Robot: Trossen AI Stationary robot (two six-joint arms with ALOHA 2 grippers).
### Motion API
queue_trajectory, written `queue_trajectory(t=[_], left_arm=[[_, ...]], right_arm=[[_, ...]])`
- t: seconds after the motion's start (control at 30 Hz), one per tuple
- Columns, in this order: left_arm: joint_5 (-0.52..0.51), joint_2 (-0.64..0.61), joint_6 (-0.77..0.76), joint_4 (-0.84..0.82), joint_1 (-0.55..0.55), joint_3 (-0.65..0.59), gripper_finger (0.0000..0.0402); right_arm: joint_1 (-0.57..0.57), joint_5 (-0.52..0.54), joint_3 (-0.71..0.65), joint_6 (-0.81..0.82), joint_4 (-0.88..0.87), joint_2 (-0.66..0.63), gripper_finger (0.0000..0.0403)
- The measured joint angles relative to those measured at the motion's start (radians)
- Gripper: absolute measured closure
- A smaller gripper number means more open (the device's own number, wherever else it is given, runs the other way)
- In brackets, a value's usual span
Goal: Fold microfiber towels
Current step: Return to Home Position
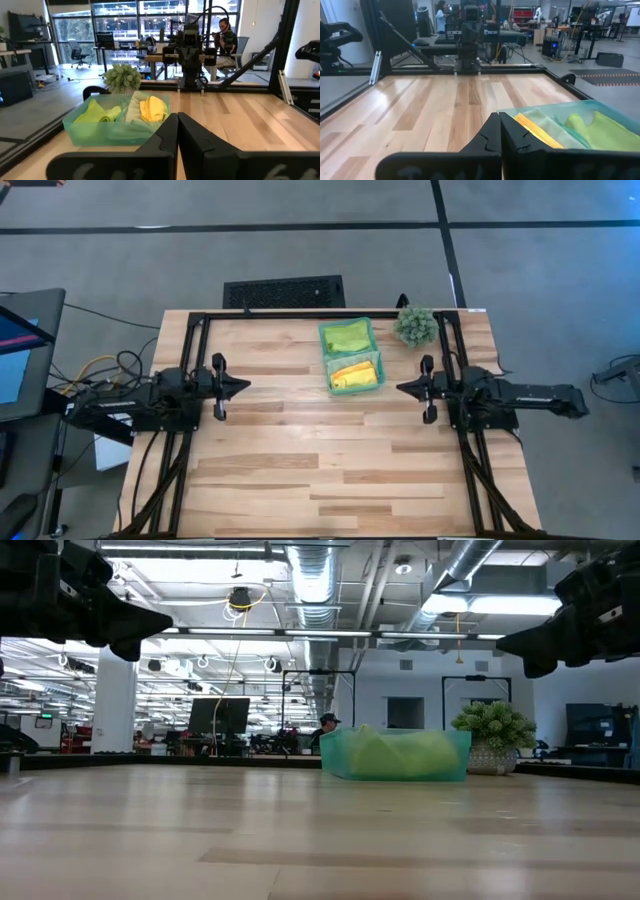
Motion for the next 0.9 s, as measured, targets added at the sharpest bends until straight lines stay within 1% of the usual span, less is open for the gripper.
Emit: queue_trajectory(t=[0.17,0.3,0.5,0.8,0.9], left_arm=[[-0.001,0.000,-0.009,-0.010,0.000,0.000,0.0402],[-0.024,0.000,-0.011,-0.039,0.000,0.000,0.0401],[-0.038,0.000,-0.080,-0.058,0.000,0.000,0.0402],[-0.040,0.000,-0.081,-0.058,0.000,0.000,0.0402],[-0.040,-0.006,-0.081,-0.058,-0.003,0.000,0.0401]], right_arm=[[0.000,-0.014,0.000,-0.012,0.001,0.003,0.0392],[-0.011,0.056,0.000,-0.028,0.002,0.003,0.0380],[-0.019,0.055,0.000,-0.028,0.001,0.003,0.0364],[-0.018,0.056,0.000,-0.028,0.001,0.003,0.0365],[0.005,0.057,0.000,-0.028,0.003,-0.022,0.0364]])
